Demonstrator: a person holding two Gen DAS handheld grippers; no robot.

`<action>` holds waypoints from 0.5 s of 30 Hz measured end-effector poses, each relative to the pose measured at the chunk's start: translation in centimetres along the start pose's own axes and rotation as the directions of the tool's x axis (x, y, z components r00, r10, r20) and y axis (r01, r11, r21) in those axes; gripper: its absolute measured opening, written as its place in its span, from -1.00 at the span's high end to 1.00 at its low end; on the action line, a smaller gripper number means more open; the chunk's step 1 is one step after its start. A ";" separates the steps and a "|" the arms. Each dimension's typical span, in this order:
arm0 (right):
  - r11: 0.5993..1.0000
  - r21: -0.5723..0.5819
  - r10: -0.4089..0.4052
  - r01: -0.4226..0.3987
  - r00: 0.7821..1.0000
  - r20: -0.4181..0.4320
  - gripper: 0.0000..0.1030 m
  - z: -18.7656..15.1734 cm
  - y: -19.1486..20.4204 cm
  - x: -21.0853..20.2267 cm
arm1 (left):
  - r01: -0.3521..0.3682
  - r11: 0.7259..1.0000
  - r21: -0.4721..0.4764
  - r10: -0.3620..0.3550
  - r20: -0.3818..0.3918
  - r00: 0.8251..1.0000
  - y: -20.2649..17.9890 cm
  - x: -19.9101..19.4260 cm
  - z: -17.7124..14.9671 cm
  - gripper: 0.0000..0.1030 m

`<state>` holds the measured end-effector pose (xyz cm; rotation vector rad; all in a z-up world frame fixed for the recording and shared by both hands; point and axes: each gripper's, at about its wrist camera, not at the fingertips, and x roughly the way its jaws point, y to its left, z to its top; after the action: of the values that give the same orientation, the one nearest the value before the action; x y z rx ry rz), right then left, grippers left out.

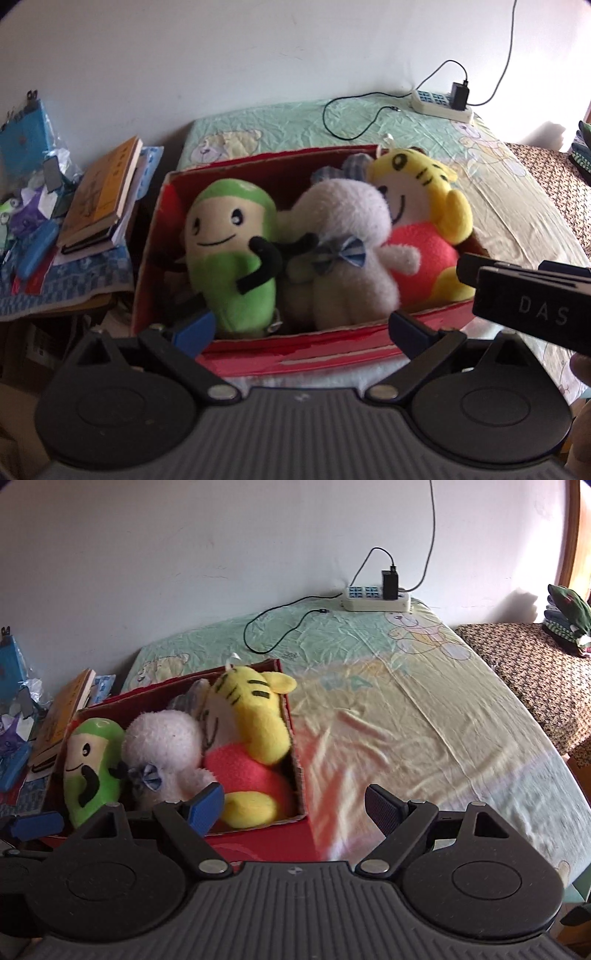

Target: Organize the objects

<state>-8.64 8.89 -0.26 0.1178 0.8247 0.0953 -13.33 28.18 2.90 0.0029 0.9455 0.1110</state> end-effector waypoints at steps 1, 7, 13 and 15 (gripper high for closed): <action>1.000 -0.008 0.014 -0.014 1.000 -0.001 -0.66 0.0 0.5 0.1 | -0.010 1.000 -0.011 0.010 -0.002 1.000 0.5 0.0 -0.1 -0.95; 0.994 -0.063 0.083 -0.084 0.996 -0.019 -0.66 -0.1 3.3 0.6 | -0.043 0.997 -0.067 0.042 -0.017 0.999 3.1 -0.1 -0.8 -0.95; 0.987 -0.104 0.116 -0.119 0.993 -0.035 -0.66 -0.4 5.2 0.6 | -0.063 0.993 -0.102 0.061 -0.028 0.998 4.5 0.0 -1.3 -0.95; 0.987 -0.112 0.113 -0.116 0.993 -0.035 -0.66 -0.5 5.4 0.6 | -0.068 0.992 -0.109 0.065 -0.035 0.997 4.6 0.0 -1.4 -0.95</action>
<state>-8.79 14.33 -0.30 0.0561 0.8391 0.2528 -14.89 32.70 2.28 -0.0693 0.9695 0.2250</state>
